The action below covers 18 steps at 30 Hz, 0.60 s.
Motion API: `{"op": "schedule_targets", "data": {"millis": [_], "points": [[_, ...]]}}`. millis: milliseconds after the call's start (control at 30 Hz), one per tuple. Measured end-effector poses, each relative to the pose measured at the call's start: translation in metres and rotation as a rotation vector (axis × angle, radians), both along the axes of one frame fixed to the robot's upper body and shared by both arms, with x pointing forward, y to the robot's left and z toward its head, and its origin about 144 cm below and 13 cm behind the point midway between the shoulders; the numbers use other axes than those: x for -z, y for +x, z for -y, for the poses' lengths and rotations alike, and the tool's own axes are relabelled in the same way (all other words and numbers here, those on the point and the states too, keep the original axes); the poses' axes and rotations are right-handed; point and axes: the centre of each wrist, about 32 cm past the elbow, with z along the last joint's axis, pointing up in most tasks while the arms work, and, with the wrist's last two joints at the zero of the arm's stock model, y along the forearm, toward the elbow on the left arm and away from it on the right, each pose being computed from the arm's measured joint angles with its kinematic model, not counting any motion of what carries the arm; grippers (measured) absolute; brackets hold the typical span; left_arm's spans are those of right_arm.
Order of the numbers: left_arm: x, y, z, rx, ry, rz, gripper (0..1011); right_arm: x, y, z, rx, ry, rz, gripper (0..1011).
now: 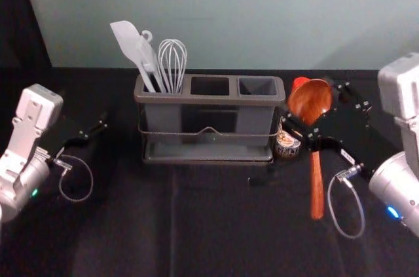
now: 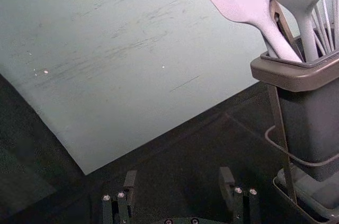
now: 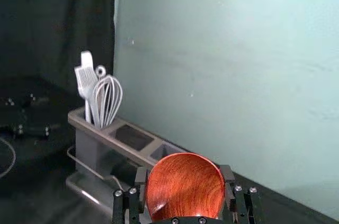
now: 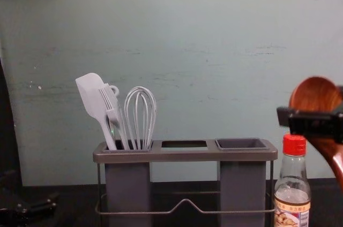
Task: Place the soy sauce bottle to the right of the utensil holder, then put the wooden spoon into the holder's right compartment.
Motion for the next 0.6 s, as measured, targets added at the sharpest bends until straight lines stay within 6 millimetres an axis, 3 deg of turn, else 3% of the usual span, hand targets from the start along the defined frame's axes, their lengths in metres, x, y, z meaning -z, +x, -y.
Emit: {"op": "schedule_targets", "data": {"millis": [600], "points": [[0.0000,0.0000,0.0000,0.000,0.000,0.000,1000,0.0011,-0.0014,0.0008,-0.002,0.021,0.019,841]]}}
